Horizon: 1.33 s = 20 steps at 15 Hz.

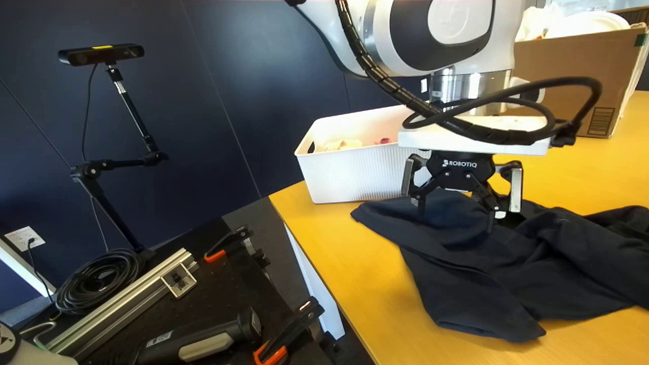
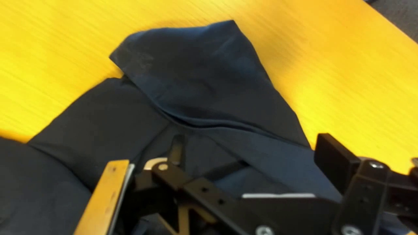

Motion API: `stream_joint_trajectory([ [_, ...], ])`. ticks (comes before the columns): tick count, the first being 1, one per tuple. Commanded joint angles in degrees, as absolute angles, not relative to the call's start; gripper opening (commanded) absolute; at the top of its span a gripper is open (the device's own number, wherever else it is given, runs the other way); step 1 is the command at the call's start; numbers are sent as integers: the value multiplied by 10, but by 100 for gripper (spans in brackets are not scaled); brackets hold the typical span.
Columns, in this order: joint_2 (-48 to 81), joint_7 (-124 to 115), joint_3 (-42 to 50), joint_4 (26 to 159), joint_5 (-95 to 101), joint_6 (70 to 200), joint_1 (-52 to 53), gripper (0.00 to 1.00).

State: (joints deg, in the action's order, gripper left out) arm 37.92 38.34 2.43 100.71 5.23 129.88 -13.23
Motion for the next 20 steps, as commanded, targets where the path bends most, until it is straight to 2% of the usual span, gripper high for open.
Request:
stream_joint_trajectory([
  [1, 365, 405, 36, 1047, 109, 1341, -131, 100],
  [8, 396, 432, 39, 1067, 201, 1470, -115, 100],
  [20, 439, 492, 43, 1107, 232, 1571, -131, 100],
])
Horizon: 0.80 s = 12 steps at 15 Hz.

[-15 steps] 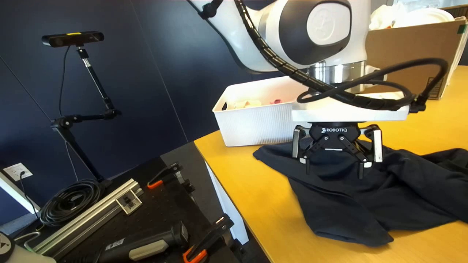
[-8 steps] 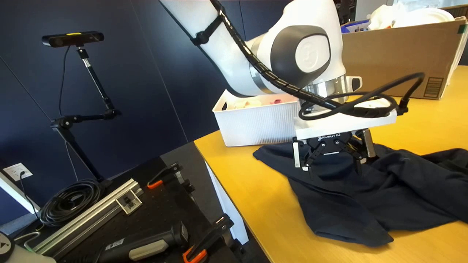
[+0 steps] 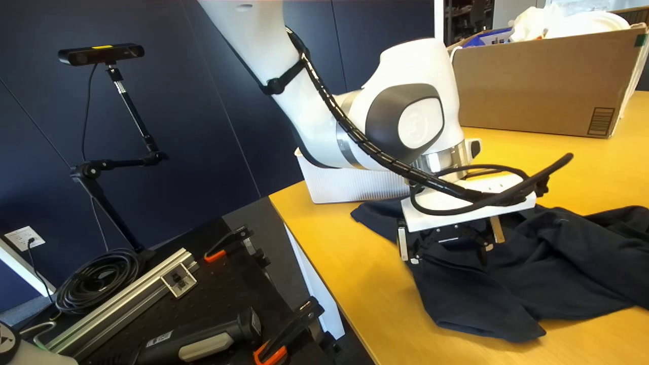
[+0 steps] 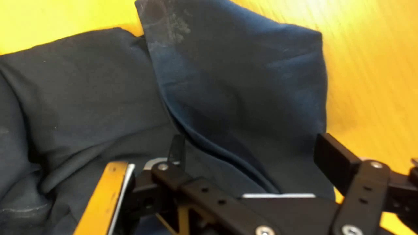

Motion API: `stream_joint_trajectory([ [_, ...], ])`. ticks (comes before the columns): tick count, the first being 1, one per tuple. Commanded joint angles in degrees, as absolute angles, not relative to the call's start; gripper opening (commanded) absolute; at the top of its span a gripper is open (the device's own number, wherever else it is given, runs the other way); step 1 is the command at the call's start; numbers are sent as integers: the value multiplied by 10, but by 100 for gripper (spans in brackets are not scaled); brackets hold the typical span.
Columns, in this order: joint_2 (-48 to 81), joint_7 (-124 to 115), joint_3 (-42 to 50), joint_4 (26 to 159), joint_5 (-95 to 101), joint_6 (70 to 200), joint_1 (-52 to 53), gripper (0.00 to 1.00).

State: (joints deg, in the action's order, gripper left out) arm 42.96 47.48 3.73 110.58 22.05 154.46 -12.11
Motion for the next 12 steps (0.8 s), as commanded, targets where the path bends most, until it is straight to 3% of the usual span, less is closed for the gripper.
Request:
stream_joint_trajectory([
  [1, 445, 496, 45, 1103, 231, 1577, -134, 100],
  [12, 479, 566, 7, 1026, 207, 1569, -169, 100],
])
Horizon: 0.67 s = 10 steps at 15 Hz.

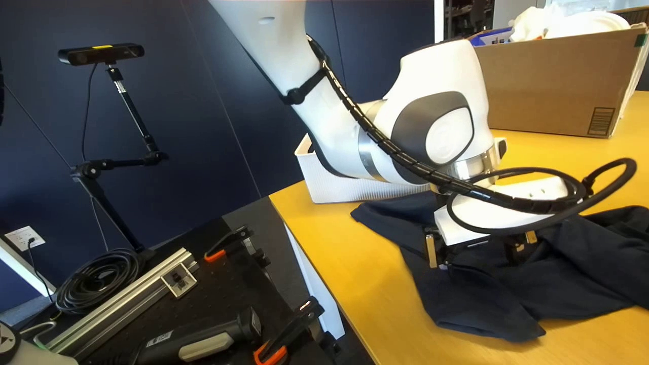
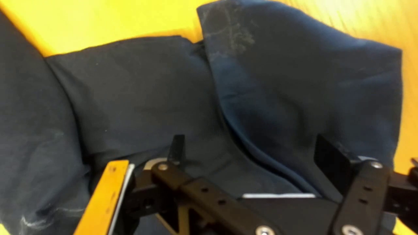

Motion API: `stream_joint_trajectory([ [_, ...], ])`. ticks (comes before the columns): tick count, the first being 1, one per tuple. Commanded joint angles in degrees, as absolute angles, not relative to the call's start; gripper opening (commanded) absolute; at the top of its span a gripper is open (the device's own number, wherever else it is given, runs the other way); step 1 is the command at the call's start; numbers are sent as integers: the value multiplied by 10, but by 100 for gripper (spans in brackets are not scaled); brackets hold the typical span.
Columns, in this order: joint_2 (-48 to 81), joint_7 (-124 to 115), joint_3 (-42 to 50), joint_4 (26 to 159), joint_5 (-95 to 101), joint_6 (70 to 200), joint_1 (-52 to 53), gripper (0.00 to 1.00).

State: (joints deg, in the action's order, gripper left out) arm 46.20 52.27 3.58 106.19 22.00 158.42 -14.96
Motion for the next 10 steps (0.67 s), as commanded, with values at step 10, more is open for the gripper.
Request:
stream_joint_trajectory([
  [10, 477, 651, -26, 1043, 164, 1551, -193, 100],
])
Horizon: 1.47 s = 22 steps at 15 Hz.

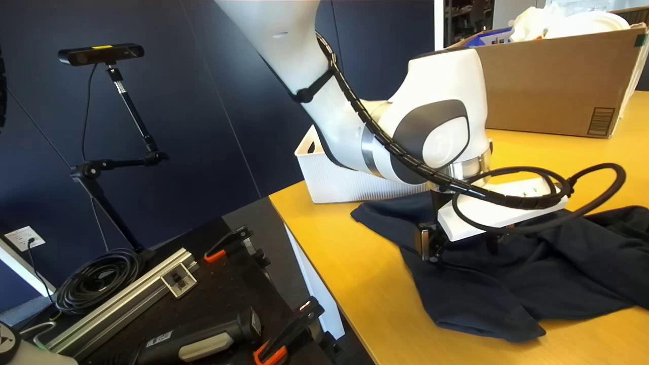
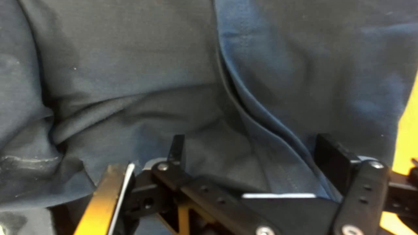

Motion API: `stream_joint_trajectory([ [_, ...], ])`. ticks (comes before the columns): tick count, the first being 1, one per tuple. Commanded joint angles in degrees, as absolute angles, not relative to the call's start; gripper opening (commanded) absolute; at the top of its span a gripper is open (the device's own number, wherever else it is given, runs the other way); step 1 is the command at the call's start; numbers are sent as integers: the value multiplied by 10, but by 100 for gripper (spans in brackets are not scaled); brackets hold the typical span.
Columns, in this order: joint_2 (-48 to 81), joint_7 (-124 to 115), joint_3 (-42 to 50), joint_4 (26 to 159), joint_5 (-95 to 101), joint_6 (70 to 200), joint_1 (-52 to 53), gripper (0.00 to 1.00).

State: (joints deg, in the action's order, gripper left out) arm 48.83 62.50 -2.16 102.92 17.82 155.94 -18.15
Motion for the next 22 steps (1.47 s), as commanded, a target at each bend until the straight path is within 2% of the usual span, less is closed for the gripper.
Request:
stream_joint_trajectory([
  [1, 475, 653, -25, 1048, 162, 1552, -195, 100],
  [6, 485, 661, -23, 1038, 151, 1540, -200, 100],
  [8, 483, 663, -23, 1039, 149, 1539, -199, 72],
  [17, 469, 657, -19, 1056, 147, 1552, -197, 4],
  [18, 466, 657, -18, 1060, 148, 1554, -197, 0],
  [22, 450, 639, -3, 1078, 152, 1562, -188, 1],
])
